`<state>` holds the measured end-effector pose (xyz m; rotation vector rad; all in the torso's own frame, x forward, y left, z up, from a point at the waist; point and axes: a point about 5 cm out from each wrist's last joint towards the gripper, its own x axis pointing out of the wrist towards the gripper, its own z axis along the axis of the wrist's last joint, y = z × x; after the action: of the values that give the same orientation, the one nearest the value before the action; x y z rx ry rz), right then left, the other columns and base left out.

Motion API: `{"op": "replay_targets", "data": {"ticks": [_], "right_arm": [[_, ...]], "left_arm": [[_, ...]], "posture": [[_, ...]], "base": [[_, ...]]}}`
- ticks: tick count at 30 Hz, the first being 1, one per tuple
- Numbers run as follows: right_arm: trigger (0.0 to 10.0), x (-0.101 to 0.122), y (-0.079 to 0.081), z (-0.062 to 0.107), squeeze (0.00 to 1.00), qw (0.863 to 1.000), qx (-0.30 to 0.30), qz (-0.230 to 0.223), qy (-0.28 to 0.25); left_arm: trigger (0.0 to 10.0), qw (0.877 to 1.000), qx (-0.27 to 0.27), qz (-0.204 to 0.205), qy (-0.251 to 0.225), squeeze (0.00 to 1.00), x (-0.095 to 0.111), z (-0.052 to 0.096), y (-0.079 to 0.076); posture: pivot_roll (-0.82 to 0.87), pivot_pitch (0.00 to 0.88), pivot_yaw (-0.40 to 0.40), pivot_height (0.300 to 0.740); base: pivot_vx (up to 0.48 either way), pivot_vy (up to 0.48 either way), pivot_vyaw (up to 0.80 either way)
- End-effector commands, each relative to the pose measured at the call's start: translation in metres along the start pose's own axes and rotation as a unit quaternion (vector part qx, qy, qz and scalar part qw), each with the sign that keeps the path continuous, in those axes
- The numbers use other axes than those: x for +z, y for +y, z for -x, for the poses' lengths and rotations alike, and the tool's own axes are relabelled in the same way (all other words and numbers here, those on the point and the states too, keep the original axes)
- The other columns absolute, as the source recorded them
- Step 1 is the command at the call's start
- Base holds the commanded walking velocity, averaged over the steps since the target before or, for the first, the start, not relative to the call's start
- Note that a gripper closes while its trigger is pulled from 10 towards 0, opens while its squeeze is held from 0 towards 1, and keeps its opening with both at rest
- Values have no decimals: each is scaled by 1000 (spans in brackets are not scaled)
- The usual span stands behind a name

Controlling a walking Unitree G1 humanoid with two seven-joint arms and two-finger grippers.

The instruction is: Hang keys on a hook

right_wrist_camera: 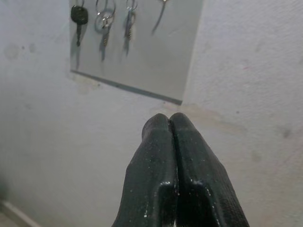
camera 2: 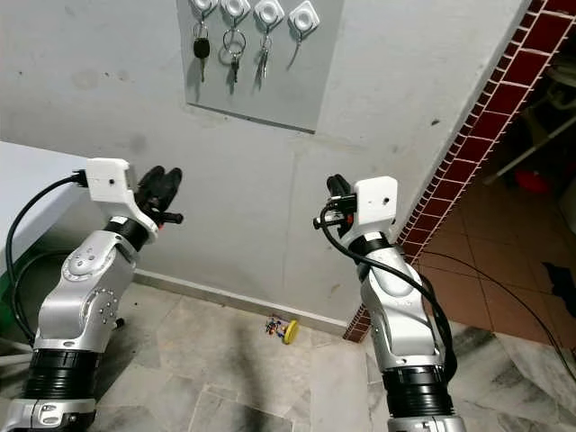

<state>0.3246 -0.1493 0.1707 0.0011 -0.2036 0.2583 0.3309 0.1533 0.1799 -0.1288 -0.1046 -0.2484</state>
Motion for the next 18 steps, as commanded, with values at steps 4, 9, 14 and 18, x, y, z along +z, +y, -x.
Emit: {"op": "replay_targets", "data": {"ticks": [4,9,14,18], "right_arm": [[10000,8,-6,7,0,1000,-2,-8,-25],[10000,9,-6,11,0,1000,2,-10,-27],[10000,9,-5,12,0,1000,4,-11,-27],[10000,9,-5,12,0,1000,6,-12,-28]], "left_arm": [[10000,1000,-11,-2,-5,0,5,3,-1],[10000,1000,-17,-5,4,0,3,7,0],[10000,1000,-16,-6,6,0,3,8,1],[10000,1000,-13,-6,7,0,4,9,3]], "posture": [[-18,0,-88,740],[-21,8,-79,740],[-18,14,-79,740],[-15,18,-78,740]], "base": [[358,0,0],[325,0,0],[305,0,0],[287,0,0]]}}
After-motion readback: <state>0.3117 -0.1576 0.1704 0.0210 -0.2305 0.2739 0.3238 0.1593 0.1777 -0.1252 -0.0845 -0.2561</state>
